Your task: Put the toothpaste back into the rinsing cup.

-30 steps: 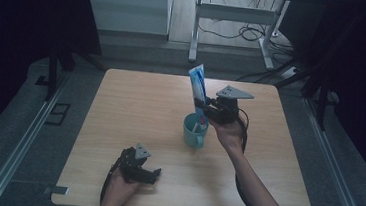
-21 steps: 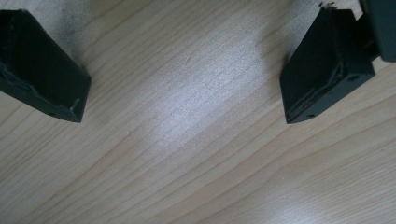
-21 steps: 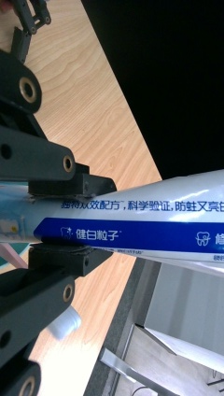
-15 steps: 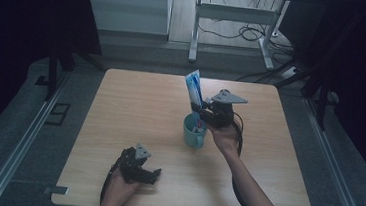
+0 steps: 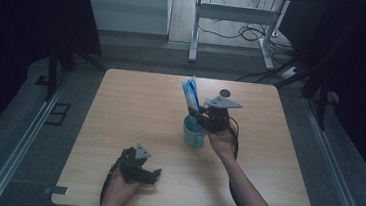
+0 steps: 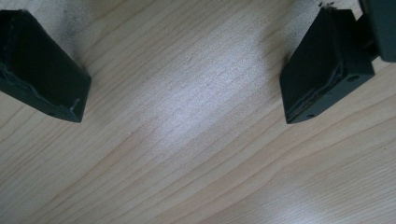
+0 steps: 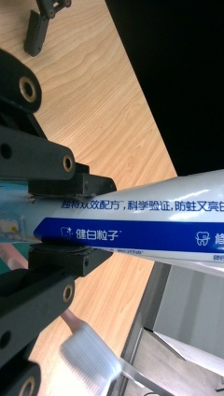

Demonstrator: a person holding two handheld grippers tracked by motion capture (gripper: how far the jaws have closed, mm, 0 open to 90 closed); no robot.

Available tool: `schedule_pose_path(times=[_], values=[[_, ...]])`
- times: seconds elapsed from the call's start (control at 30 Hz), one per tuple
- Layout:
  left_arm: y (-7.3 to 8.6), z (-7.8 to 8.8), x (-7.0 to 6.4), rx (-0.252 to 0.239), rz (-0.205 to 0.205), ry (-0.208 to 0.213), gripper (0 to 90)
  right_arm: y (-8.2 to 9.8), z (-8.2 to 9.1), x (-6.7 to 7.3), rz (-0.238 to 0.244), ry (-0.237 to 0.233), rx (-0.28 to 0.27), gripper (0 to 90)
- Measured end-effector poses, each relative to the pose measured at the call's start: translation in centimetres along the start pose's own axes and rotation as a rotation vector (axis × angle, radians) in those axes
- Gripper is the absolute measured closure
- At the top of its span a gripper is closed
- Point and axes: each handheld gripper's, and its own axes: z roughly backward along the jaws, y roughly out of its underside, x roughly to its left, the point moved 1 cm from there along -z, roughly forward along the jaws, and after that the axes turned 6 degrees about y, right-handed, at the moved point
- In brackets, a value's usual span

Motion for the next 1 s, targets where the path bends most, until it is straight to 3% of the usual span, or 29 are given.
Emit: schedule_pose_path(times=[1.0], values=[[0.0, 0.0, 0.0, -0.002, -0.003, 0.002, 1.9, 2.8, -1.7, 0.3, -0.003, 0.004, 0.056, 70.4]])
